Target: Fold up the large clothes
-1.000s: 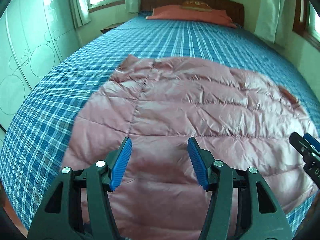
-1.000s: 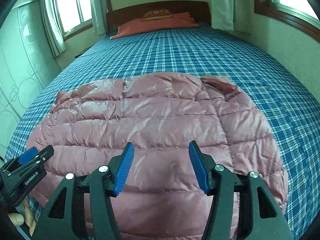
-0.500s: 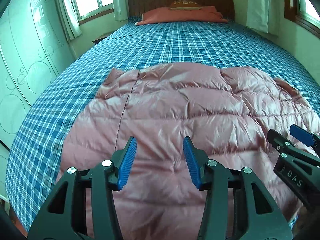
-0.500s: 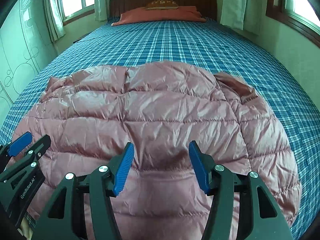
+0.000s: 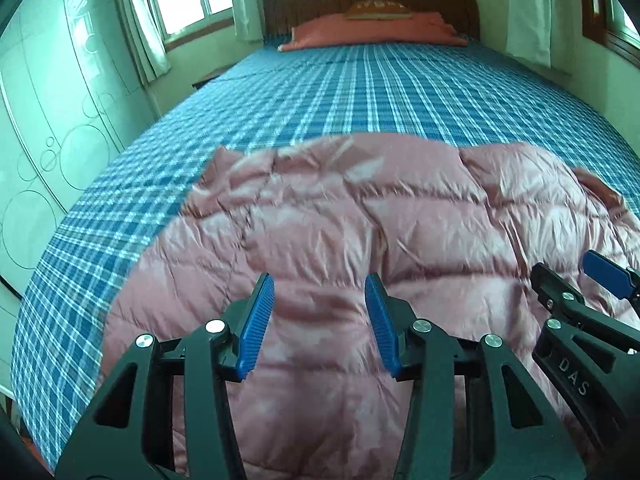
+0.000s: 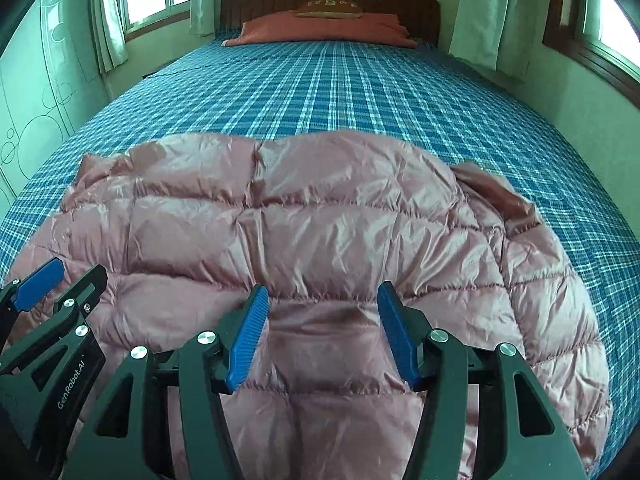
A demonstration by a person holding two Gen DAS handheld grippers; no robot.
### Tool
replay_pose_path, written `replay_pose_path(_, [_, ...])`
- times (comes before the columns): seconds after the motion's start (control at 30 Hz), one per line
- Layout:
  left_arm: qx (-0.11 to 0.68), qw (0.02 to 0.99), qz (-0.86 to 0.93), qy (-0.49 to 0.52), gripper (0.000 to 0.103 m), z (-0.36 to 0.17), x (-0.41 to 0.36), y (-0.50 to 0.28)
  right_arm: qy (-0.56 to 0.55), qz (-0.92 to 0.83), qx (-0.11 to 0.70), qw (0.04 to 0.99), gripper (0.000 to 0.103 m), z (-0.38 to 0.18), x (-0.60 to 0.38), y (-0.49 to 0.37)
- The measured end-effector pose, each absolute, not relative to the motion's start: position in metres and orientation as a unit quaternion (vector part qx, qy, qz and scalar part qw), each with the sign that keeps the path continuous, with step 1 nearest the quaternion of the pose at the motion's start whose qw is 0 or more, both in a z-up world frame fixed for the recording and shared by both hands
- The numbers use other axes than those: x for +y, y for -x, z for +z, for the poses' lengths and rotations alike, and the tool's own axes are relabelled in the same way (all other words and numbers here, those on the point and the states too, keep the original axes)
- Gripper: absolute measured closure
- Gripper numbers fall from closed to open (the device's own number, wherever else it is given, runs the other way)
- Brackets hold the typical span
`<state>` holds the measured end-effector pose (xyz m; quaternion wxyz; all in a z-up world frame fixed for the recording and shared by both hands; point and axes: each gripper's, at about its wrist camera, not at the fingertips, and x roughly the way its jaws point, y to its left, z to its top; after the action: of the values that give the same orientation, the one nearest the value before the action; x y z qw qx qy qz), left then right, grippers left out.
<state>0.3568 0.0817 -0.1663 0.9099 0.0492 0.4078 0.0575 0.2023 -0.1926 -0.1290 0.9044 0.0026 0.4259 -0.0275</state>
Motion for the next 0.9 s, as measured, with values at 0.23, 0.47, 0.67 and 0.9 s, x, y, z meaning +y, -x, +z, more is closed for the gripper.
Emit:
replay_pose_path(0.23, [0.427,0.901,0.063,-0.044,0.055,-0.196,0.09,-0.367,0.002,-0.021,0.443,0.896,0.045,-0.163,-0.187,-0.211])
replay_pose_path(0.47, [0.423,0.902,0.067,-0.048,0.055,-0.204,0.089,-0.37,0.001,-0.025,0.435,0.9,0.044,-0.168,-0.184,-0.209])
replay_pose_path(0.67, [0.421,0.903,0.07,-0.053,0.055,-0.205,0.087,-0.369,0.008,-0.03,0.431,0.902,0.044,-0.17,-0.181,-0.211])
replay_pose_path(0.9, [0.425,0.902,0.064,-0.045,0.055,-0.195,0.09,-0.366,0.011,-0.033,0.428,0.903,0.043,-0.172,-0.178,-0.208])
